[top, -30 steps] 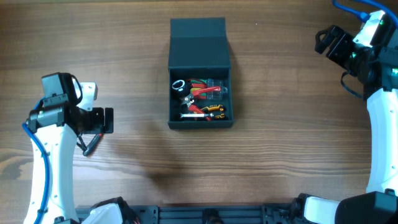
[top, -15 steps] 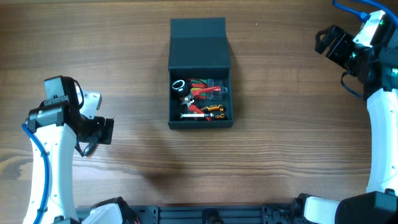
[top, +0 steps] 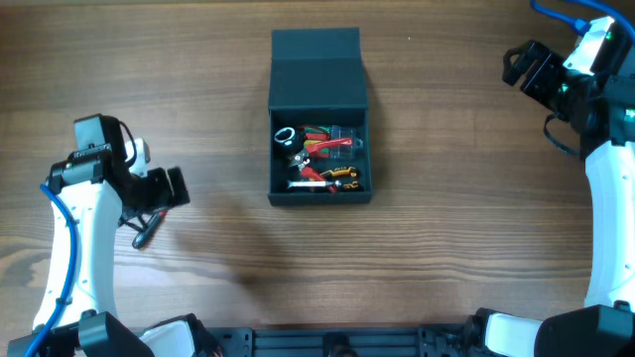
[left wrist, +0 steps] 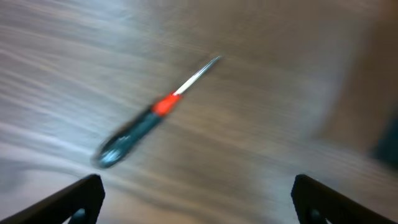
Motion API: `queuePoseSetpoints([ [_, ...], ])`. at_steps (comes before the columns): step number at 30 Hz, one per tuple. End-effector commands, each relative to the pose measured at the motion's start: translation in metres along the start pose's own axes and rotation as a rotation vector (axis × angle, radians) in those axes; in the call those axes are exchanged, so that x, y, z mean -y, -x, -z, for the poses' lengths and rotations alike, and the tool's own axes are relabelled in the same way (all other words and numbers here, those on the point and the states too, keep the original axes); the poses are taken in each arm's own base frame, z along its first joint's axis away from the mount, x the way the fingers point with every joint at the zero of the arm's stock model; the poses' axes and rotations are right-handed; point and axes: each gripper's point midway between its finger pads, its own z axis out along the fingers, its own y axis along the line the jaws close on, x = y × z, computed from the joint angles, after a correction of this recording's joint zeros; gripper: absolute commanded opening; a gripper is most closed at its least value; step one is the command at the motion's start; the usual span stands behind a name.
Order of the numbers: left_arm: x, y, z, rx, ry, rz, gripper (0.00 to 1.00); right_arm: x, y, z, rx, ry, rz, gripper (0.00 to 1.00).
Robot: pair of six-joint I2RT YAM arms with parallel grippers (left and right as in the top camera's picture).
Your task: Pack container
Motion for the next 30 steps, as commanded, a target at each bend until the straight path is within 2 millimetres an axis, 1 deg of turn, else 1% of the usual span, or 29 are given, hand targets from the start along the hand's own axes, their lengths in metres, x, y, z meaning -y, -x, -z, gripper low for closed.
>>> queuePoseSetpoints([
  [1, 0.06, 0.005, 0.016, -0.023, -0.36, 0.14, 1.0, -0.001, 0.002, 0.001, 0.005, 0.003, -0.002, 1.0],
  [2, 0.06, 0.012, 0.016, 0.0, -0.362, 0.175, 0.88, -0.001, 0.002, 0.001, 0.005, 0.003, -0.002, 1.0],
  [3, 0.048, 0.019, 0.012, 0.011, -0.295, 0.35, 0.56, -0.001, 0.002, 0.001, 0.005, 0.003, -0.002, 1.0],
  [4, 0.027, 0.019, 0.008, 0.011, -0.178, 0.648, 0.41, -0.001, 0.002, 0.001, 0.005, 0.003, -0.002, 1.0],
  [5, 0.015, 0.016, 0.006, 0.013, -0.106, 0.849, 0.48, -0.001, 0.002, 0.001, 0.005, 0.003, -0.002, 1.0],
  [6, 0.007, 0.012, 0.005, 0.016, -0.06, 0.997, 0.54, -0.001, 0.002, 0.001, 0.005, 0.003, -0.002, 1.0],
  [7, -0.005, 0.008, 0.004, 0.038, 0.003, 1.229, 0.78, -0.001, 0.002, 0.001, 0.005, 0.003, -0.002, 1.0],
  [8, -0.009, 0.009, 0.004, 0.057, 0.021, 1.349, 0.94, -0.001, 0.002, 0.001, 0.005, 0.003, -0.002, 1.0],
  [9, -0.012, 0.009, 0.003, 0.076, 0.029, 1.457, 1.0, -0.001, 0.002, 0.001, 0.005, 0.003, -0.002, 1.0],
  [11, -0.014, 0.013, 0.003, 0.102, 0.016, 1.648, 1.0, -0.001, 0.002, 0.001, 0.005, 0.003, -0.002, 1.0],
  [12, -0.016, 0.016, 0.003, 0.123, 0.013, 1.691, 1.0, -0.001, 0.002, 0.001, 0.005, 0.003, -0.002, 1.0],
  [13, -0.022, 0.017, 0.004, 0.158, 0.038, 1.707, 1.0, -0.001, 0.002, 0.001, 0.005, 0.003, -0.002, 1.0],
  [15, -0.036, 0.012, 0.005, 0.213, 0.114, 1.717, 1.0, -0.001, 0.002, 0.001, 0.005, 0.003, -0.002, 1.0],
  [16, -0.042, 0.009, 0.004, 0.227, 0.145, 1.754, 1.0, -0.001, 0.002, 0.001, 0.005, 0.003, -0.002, 1.0],
  [18, -0.039, 0.006, -0.001, 0.2, 0.15, 1.836, 1.0, -0.001, 0.002, 0.001, 0.005, 0.003, -0.002, 1.0],
  [20, -0.041, 0.002, -0.006, 0.185, 0.189, 1.843, 1.0, -0.001, 0.002, 0.001, 0.005, 0.003, -0.002, 1.0],
  [23, -0.045, -0.013, -0.016, 0.121, 0.274, 1.861, 1.0, -0.001, 0.002, 0.001, 0.005, 0.003, -0.002, 1.0],
  [26, -0.046, -0.017, -0.023, 0.082, 0.295, 1.914, 1.0, -0.001, 0.002, 0.001, 0.005, 0.003, -0.002, 1.0],
  [29, -0.051, -0.022, -0.022, 0.073, 0.319, 1.936, 1.0, -0.001, 0.002, 0.001, 0.005, 0.003, -0.002, 1.0],
  [30, -0.057, -0.026, -0.02, 0.071, 0.345, 1.947, 1.0, -0.001, 0.002, 0.001, 0.005, 0.003, -0.002, 1.0],
])
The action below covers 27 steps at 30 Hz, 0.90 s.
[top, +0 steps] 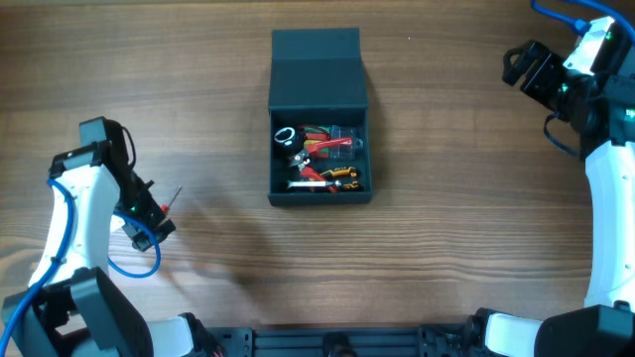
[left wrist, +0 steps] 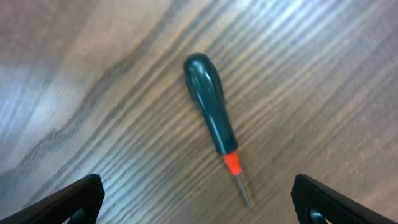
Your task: Pack container
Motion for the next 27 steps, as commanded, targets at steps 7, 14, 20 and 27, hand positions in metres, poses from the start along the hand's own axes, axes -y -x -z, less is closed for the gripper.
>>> queuePoseSetpoints([
  [7, 0.004, 0.04, -0.002, 0.093, 0.019, 0.027, 0.92, -0.001, 0.002, 0.001, 0.005, 0.003, -0.002, 1.0],
  [14, 0.021, 0.037, -0.007, 0.079, -0.032, -0.006, 0.99, -0.001, 0.002, 0.001, 0.005, 0.003, -0.002, 1.0],
  [20, 0.016, 0.036, -0.026, 0.099, 0.045, -0.02, 0.99, -0.001, 0.002, 0.001, 0.005, 0.003, -0.002, 1.0],
  [27, 0.019, 0.032, -0.037, 0.097, 0.058, -0.023, 1.0, -0.001, 0.002, 0.001, 0.005, 0.003, -0.002, 1.0],
])
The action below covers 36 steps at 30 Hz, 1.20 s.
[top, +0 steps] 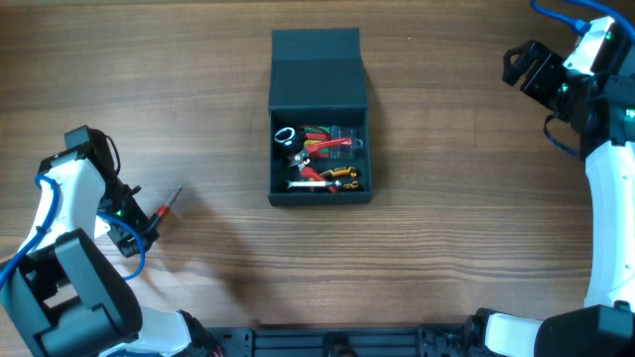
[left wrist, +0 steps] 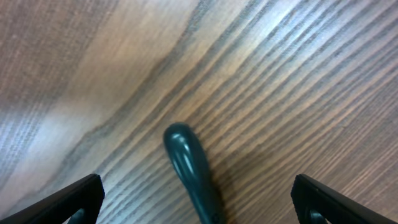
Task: Pack container
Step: 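Lower the left gripper and grasp the screwdriver's black handle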
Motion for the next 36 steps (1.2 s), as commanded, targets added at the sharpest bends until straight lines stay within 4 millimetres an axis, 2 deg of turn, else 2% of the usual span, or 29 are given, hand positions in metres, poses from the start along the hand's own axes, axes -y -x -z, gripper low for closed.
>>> queuePoseSetpoints([
  [1, 0.004, 0.0, -0.003, 0.003, -0.001, -0.009, 0.99, -0.001, 0.002, 0.001, 0.005, 0.003, -0.002, 1.0],
  [5, 0.004, -0.018, -0.003, -0.051, -0.004, -0.03, 1.0, -0.001, 0.002, 0.001, 0.005, 0.003, -0.002, 1.0],
  [10, 0.016, -0.022, -0.001, -0.001, -0.076, -0.063, 1.0, -0.001, 0.002, 0.001, 0.005, 0.003, -0.002, 0.99],
  [12, 0.019, -0.029, -0.003, -0.013, -0.099, -0.074, 1.0, -0.001, 0.002, 0.001, 0.005, 0.003, -0.002, 1.0],
  [23, -0.004, -0.033, -0.033, -0.014, -0.067, -0.049, 0.99, -0.001, 0.002, 0.001, 0.005, 0.003, -0.002, 1.0],
  [25, -0.004, -0.033, -0.032, -0.016, -0.071, -0.049, 0.91, -0.001, 0.002, 0.001, 0.005, 0.003, -0.002, 1.0],
  [28, -0.003, -0.033, -0.033, -0.017, -0.074, -0.047, 0.63, -0.001, 0.002, 0.001, 0.005, 0.003, -0.002, 1.0],
  [29, -0.003, -0.033, -0.033, -0.016, -0.074, -0.047, 0.59, -0.001, 0.002, 0.001, 0.005, 0.003, -0.002, 1.0],
  [33, 0.0, -0.031, -0.032, -0.003, -0.086, -0.043, 0.49, -0.001, 0.002, 0.001, 0.005, 0.003, -0.002, 1.0],
  [36, 0.0, -0.031, -0.032, -0.002, -0.087, -0.041, 0.49, -0.001, 0.002, 0.001, 0.005, 0.003, -0.002, 1.0],
])
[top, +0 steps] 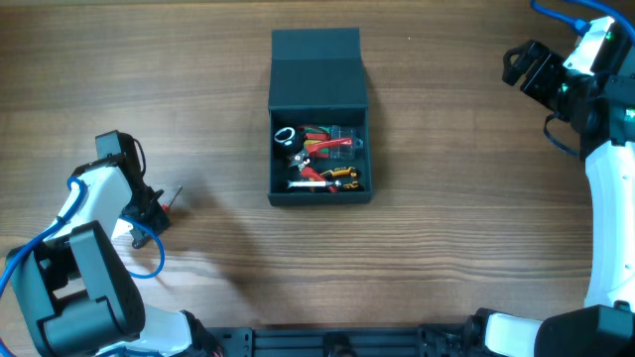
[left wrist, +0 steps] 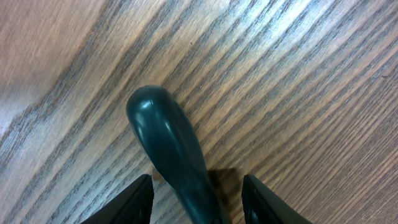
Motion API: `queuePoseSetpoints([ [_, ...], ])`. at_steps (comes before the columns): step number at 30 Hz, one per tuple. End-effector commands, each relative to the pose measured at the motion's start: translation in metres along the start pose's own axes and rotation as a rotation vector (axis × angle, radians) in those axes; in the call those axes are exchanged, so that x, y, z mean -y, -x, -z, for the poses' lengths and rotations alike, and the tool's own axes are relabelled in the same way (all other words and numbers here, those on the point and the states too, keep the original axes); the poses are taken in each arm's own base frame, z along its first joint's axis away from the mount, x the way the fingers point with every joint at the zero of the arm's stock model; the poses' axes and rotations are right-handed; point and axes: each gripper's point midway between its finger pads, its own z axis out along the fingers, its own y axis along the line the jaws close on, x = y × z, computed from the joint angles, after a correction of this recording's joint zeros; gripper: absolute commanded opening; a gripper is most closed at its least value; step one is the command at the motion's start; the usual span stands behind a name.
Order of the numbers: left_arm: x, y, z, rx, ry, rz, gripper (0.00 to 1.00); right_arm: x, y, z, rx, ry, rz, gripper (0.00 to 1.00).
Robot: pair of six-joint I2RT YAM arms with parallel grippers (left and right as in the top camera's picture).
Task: Pack container
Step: 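Lower the left gripper and grasp the screwdriver's black handle, then carry the screwdriver into the green box and release it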
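A screwdriver (left wrist: 171,152) with a dark green handle and a red collar lies on the wooden table at the left. In the overhead view only its red collar and metal tip (top: 168,200) stick out past my left wrist. My left gripper (left wrist: 196,205) is down over the handle, one finger on each side, with a narrow gap on both sides, so it is open. The dark open box (top: 319,193) sits mid-table holding several red and orange hand tools (top: 322,159). My right gripper (top: 516,65) hangs at the far right, empty; its jaws are not readable.
The box's lid (top: 317,69) lies folded back toward the far side. A blue cable (top: 139,260) loops off the left arm near the table's front edge. Bare wood (top: 437,228) lies between the screwdriver and the box and to the right of it.
The left gripper's fingers have come much closer together and now flank the screwdriver handle. The handle looks larger in the wrist view, and the wrist has shifted slightly right. The right arm is unchanged.
At first the left gripper was wide open above the screwdriver, with the wrist view blurred. It then stood over the handle, turned to line up with it, and was later lower with the handle between wide fingers. Now the fingers bracket the handle closely.
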Motion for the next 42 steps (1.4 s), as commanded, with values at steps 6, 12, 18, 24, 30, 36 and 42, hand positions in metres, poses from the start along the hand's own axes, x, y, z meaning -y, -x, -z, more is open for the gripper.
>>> queuePoseSetpoints([
  [6, -0.013, 0.005, -0.012, 0.032, 0.028, 0.057, 0.72, -0.001, 0.002, 0.001, 0.005, 0.003, -0.002, 1.0],
  [12, -0.027, 0.001, -0.03, 0.007, 0.03, 0.057, 0.56, -0.001, 0.002, 0.001, 0.005, 0.003, -0.002, 1.0],
  [18, -0.026, -0.003, -0.029, -0.018, 0.029, 0.005, 0.04, -0.001, 0.002, 0.001, 0.005, 0.003, -0.002, 1.0],
  [24, -0.025, -0.002, -0.025, -0.022, 0.016, -0.058, 0.04, -0.001, 0.002, 0.001, 0.005, 0.003, -0.002, 1.0],
  [30, -0.025, -0.002, -0.022, -0.024, 0.009, -0.131, 0.04, -0.001, 0.002, 0.001, 0.005, 0.003, -0.002, 1.0],
  [36, -0.029, -0.001, -0.022, -0.021, 0.025, -0.231, 0.04, -0.001, 0.002, 0.001, 0.005, 0.003, -0.002, 1.0],
  [42, -0.039, 0.003, -0.019, -0.018, 0.061, -0.376, 0.04, -0.001, 0.002, 0.001, 0.005, 0.003, -0.002, 1.0],
])
